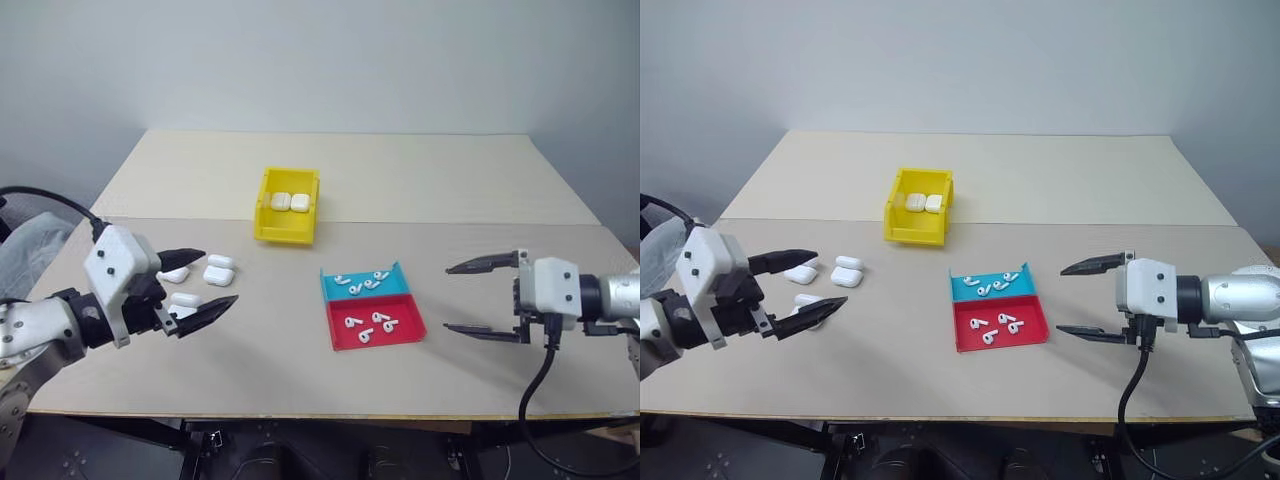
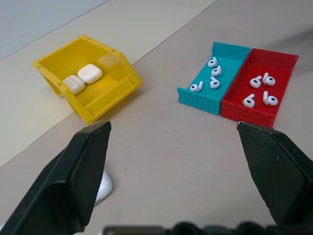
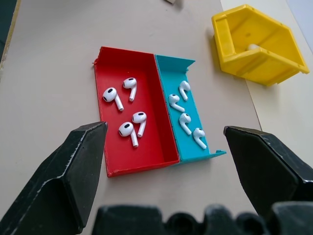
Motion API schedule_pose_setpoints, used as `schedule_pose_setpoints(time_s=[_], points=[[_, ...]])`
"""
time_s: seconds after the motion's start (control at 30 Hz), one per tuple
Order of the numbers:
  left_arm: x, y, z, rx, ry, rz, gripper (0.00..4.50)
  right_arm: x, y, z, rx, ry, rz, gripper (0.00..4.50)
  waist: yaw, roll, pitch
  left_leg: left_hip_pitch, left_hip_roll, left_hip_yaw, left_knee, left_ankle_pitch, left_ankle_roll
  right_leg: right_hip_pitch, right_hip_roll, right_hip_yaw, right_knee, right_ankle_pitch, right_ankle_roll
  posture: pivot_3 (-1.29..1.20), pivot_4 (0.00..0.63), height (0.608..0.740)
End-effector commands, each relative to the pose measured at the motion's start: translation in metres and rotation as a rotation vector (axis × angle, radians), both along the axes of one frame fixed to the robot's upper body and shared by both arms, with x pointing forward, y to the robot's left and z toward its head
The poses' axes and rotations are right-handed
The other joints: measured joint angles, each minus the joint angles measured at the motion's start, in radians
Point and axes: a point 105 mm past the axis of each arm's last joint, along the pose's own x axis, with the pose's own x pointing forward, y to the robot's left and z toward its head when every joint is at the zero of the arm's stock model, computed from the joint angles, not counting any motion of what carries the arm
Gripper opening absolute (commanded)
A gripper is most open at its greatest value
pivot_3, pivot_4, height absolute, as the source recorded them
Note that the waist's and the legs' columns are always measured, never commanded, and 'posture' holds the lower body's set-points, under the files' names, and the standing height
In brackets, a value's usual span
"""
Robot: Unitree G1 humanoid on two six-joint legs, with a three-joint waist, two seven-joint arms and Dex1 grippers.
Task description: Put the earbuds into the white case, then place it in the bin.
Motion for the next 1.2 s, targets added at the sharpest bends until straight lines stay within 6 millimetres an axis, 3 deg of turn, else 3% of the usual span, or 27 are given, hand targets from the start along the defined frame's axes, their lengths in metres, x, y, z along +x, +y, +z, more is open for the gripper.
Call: schedule_pose_setpoints(time_s=[0.03, 0.33, 0.7, 0.9, 1.2], points=[[-0.008, -0.008, 0.011, 0.040, -0.047, -0.061, 4.50, -0.004, 0.000, 0.014, -0.010, -0.054, 0.003, 4.44, -0.001, 0.000, 0.000, 0.000, 0.000, 0.000, 0.000, 0.000, 0.000, 0.000, 0.000, 0.000, 0.000, 0.000, 0.000, 0.00, 0.150, 0.740], [-0.002, -0.004, 0.018, -0.027, -0.052, 0.007, 4.50, -0.008, 0.001, 0.017, -0.018, -0.052, 0.000, 4.44, 0.000, 0.000, 0.000, 0.000, 0.000, -0.001, 0.000, 0.000, 0.000, 0.000, 0.000, 0.000, 0.000, 0.000, 0.000, 0.00, 0.150, 0.740], [0.001, 0.008, 0.010, 0.089, -0.025, 0.247, 4.50, -0.010, 0.003, 0.010, -0.023, -0.003, 0.002, 4.44, 0.000, 0.000, 0.000, 0.000, 0.000, -0.005, 0.000, 0.000, 0.000, 0.000, 0.000, 0.000, 0.000, 0.000, 0.000, 0.00, 0.150, 0.740], [0.001, 0.031, 0.006, 0.240, 0.209, 0.429, 4.50, -0.008, 0.006, 0.007, -0.016, 0.006, 0.004, 4.44, 0.001, -0.001, 0.000, 0.001, 0.000, -0.007, 0.000, 0.000, 0.000, 0.001, 0.000, 0.000, 0.000, 0.000, 0.001, 0.00, 0.150, 0.740], [0.011, 0.065, 0.006, 0.277, 0.442, 0.646, 4.50, -0.009, 0.019, -0.004, 0.009, 0.046, 0.018, 4.44, -0.004, -0.004, 0.002, 0.001, 0.000, -0.009, 0.000, 0.001, -0.001, 0.000, 0.000, 0.001, 0.001, 0.000, 0.000, 0.00, 0.150, 0.740]])
